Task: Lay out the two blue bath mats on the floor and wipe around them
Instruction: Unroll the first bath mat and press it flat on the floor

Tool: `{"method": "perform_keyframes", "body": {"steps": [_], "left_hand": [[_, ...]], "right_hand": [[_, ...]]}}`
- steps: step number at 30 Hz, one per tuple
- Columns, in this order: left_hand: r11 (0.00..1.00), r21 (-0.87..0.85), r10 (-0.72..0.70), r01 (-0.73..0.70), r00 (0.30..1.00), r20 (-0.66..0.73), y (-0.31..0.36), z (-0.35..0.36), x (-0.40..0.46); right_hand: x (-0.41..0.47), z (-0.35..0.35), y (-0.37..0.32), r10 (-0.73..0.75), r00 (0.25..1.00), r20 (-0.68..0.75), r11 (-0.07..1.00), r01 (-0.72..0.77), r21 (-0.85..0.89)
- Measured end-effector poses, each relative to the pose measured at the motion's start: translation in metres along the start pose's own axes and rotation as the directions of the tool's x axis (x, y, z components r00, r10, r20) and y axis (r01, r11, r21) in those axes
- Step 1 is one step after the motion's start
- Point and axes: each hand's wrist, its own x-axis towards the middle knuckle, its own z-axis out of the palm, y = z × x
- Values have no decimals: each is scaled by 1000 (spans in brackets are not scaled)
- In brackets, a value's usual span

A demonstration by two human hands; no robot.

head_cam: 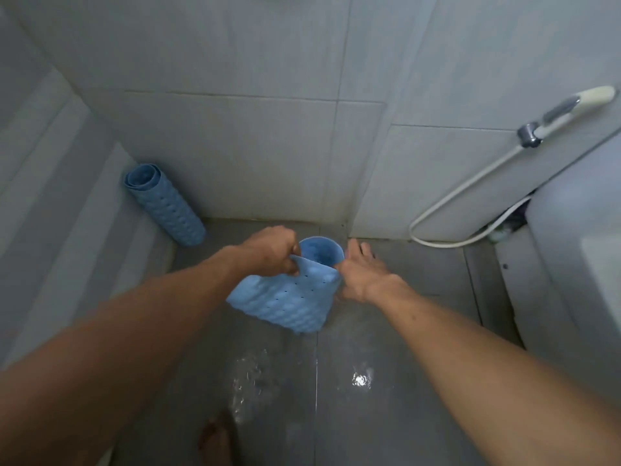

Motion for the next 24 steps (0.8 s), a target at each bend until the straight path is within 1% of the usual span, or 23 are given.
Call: {"method": "perform_keyframes", "body": {"steps": [2, 3, 4, 6, 7, 8, 10, 13, 14, 16, 18, 19, 20, 21, 22, 24], "left_hand": [[999, 31, 28, -28, 1000, 8, 17, -16, -12], [998, 47, 45, -46, 999, 18, 21, -25, -17], [997, 55, 59, -60, 998, 29, 24, -35, -23], [997, 41, 61, -63, 997, 46, 24, -54, -36], [998, 33, 50, -51, 997, 54, 23, -63, -43], [999, 33, 32, -34, 998, 62, 20, -71, -48], [999, 35, 11, -14, 997, 74, 11, -85, -59], [1000, 12, -15, 14, 1000, 26, -10, -105, -86], [1000, -20, -18, 18, 1000, 0, -18, -110, -98], [987, -155, -36, 30, 999, -33, -35, -119, -120], [967, -254, -36, 24, 998, -44, -54, -125, -139], [965, -259, -42, 27, 998, -52, -63, -125, -145], [970, -238, -62, 44, 996, -70, -72, -124, -149], [983, -168, -83, 67, 993, -90, -81, -121, -151], [995, -59, -85, 78, 990, -109, -87, -117, -152], [984, 156, -60, 85, 985, -161, -107, -104, -151]], "right_hand": [[-11, -5, 15, 5, 999, -34, 990, -10, -141], [-15, -7, 24, -24, 999, -40, 985, 17, -171], [-20, -9, 32, -70, 996, -47, 983, 61, -176], [-30, -11, 42, -179, 982, -68, 979, 170, -112], [-34, -10, 43, -209, 975, -75, 976, 203, -78], [-38, -9, 43, -209, 976, -64, 977, 206, -49], [-46, -4, 42, -153, 988, 9, 988, 154, -16], [-58, 20, 52, -45, 993, 107, 999, 46, -13], [-64, 31, 54, -23, 991, 133, 1000, 21, 15], [-77, 60, 52, 11, 987, 162, 985, -39, 169], [-88, 92, 40, 58, 990, 128, 929, -100, 355], [-90, 106, 32, 107, 991, 86, 890, -134, 435], [-87, 117, 25, 169, 985, 40, 852, -167, 497], [-82, 124, 20, 239, 971, 12, 809, -206, 550], [-76, 128, 17, 299, 954, -10, 775, -237, 586], [-72, 124, 16, 360, 932, -43, 773, -273, 573]]}}
